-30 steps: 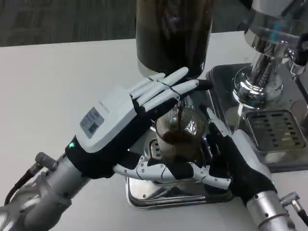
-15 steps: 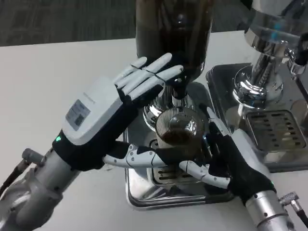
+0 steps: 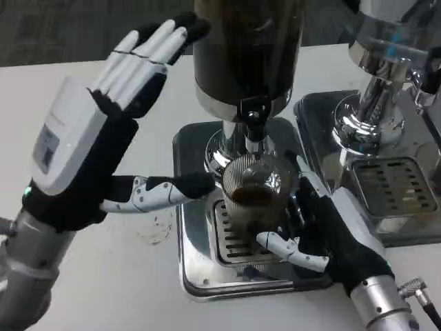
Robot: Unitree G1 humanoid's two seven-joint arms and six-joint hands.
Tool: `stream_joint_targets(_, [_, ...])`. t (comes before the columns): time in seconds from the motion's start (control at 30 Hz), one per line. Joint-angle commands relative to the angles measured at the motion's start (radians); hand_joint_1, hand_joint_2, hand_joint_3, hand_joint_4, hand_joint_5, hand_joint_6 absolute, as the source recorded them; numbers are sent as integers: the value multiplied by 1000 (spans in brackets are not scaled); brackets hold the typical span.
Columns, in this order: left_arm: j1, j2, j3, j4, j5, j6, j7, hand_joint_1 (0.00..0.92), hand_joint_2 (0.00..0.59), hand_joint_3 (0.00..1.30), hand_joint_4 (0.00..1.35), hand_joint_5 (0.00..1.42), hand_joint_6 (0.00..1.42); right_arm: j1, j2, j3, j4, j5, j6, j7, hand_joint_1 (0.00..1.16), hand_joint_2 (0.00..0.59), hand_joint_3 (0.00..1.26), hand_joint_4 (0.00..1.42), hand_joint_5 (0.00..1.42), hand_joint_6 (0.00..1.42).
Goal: Grasp the cup under the faucet to collect the drink, then remove the cup.
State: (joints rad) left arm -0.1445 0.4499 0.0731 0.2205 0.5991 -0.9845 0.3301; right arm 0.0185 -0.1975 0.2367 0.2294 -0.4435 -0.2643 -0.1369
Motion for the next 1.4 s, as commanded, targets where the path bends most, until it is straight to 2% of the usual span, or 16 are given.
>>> stream_joint_targets(0.03, [61, 12, 45, 45, 23, 31, 57, 0, 129, 105, 0, 143, 61, -3, 20, -7, 10, 12, -22, -25, 567, 197, 0, 0, 0, 49])
stream_joint_targets(0.2, [128, 38, 51, 118, 54, 66, 101, 0, 131, 89, 0, 139, 57, -2, 39, -16, 22, 26, -30, -36, 579, 201, 0, 0, 0, 58])
stream_joint_targets(0.33, [166, 59, 42, 172, 69, 96, 118, 0, 130, 82, 0, 128, 44, -12, 56, -26, 50, 64, -47, -28, 588, 198, 0, 0, 0, 61])
stream_joint_targets(0.6, [183, 83, -10, 254, 79, 124, 131, 0, 134, 45, 0, 118, 40, -36, 79, -25, 106, 80, -77, -20, 615, 191, 0, 0, 0, 78])
stream_joint_targets(0.73, [187, 90, -35, 285, 75, 130, 136, 0, 134, 39, 0, 117, 37, -49, 81, -17, 122, 83, -78, -11, 645, 196, 0, 0, 0, 94])
stream_joint_targets(0.97, [192, 104, -47, 300, 65, 135, 144, 0, 136, 39, 0, 116, 29, -67, 81, -1, 139, 83, -80, 12, 661, 188, 0, 0, 0, 108])
stream_joint_targets(1.4, [208, 104, -64, 296, 56, 137, 146, 0, 145, 74, 0, 132, 33, -91, 80, 17, 151, 72, -40, 33, 670, 174, 0, 0, 0, 112])
